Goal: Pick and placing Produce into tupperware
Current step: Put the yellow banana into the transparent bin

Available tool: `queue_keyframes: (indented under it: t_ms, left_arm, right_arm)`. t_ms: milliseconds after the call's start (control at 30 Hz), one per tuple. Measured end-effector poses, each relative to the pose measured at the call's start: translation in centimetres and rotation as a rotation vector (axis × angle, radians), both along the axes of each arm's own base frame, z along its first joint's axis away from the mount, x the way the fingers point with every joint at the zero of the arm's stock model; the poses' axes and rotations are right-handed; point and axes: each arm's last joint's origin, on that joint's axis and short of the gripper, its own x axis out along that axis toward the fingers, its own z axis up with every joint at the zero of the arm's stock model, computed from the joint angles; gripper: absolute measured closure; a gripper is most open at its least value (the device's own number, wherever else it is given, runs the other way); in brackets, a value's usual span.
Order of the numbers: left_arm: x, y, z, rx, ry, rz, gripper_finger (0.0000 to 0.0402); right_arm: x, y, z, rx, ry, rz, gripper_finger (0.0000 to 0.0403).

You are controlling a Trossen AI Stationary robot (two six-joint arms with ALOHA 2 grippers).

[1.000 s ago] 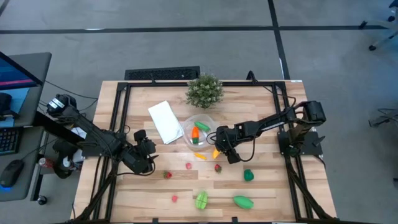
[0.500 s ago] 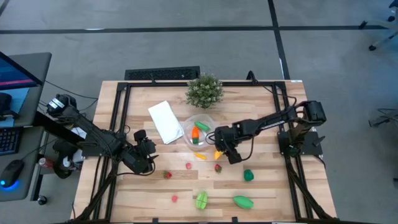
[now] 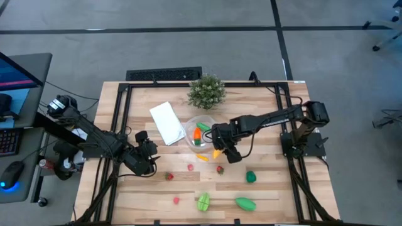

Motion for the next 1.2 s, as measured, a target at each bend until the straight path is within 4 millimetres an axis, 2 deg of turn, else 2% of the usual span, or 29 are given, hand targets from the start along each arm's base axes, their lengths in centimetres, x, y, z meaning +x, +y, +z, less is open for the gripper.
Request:
queue_keyframes:
  t_ms: [200,333,600,767,867,1100,1200]
  left_arm:
    - [0.0,0.1,0.0,0.015,-0.002,0.002,0.0173]
    - [0.0,0.1,0.0,0.017,-0.003,0.002,0.0173]
    - [0.0,0.1,0.0,0.018,-0.003,0.003,0.0173]
    - [0.0,0.1,0.0,0.019,-0.004,0.003,0.0173]
    - [0.0,0.1,0.0,0.019,-0.004,0.003,0.0173]
    - [0.0,0.1,0.0,0.021,-0.001,0.004,0.0173]
    - [-0.1,0.1,0.0,0.023,0.001,0.004,0.0173]
  right_arm:
    - [1.1,-0.2,2.2,-0.023,-0.079,0.057,0.0244]
    - [1.8,-1.2,2.8,-0.062,-0.146,0.072,0.0244]
    - [3.2,-3.9,3.6,-0.095,-0.31,-0.003,0.0243]
    - [3.5,-4.9,3.9,-0.069,-0.347,-0.094,0.0243]
    - [4.1,-5.2,3.1,-0.051,-0.341,-0.14,0.0243]
    - [5.0,-5.8,-0.8,-0.046,-0.211,-0.166,0.0243]
    - [5.0,-5.8,-1.4,-0.049,-0.185,-0.168,0.0243]
